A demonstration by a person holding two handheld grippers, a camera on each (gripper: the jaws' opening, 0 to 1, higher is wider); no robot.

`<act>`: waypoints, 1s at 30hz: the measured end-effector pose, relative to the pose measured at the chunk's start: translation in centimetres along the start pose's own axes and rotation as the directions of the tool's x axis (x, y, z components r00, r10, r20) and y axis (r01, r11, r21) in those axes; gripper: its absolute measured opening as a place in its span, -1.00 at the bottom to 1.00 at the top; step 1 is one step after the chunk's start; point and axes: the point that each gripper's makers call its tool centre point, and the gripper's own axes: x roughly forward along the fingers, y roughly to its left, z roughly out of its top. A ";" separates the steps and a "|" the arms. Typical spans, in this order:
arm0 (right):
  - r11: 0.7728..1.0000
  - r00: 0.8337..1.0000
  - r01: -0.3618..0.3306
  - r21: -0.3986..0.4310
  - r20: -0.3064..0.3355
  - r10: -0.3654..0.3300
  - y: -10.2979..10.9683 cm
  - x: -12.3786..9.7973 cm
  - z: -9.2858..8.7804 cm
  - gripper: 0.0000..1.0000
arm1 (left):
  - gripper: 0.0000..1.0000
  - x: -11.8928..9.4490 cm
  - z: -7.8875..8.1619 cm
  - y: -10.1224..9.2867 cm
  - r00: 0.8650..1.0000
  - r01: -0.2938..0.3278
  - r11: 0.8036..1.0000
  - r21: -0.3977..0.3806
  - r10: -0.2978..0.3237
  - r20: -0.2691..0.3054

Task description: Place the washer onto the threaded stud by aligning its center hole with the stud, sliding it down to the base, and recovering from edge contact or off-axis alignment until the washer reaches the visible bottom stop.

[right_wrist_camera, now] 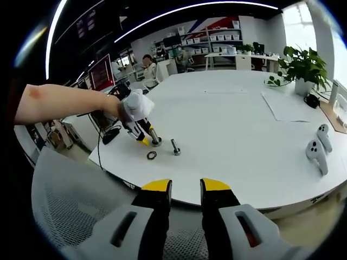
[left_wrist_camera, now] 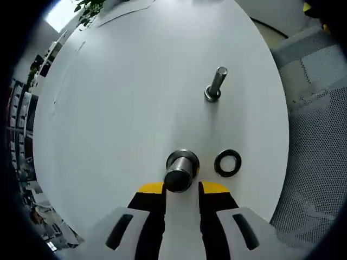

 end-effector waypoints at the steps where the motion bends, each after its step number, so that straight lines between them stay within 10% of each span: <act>1: 1.000 1.000 0.000 0.000 0.000 0.000 0.0 0.0 0.0 -0.53 | -0.59 -0.1 -0.3 0.0 1.000 -0.004 1.000 -0.016 0.004 0.005; 30: 1.000 1.000 -0.021 0.006 0.005 0.021 0.3 -0.1 0.0 -0.53 | -0.71 -2.1 -3.4 -5.2 0.993 0.009 0.986 -0.165 0.010 0.116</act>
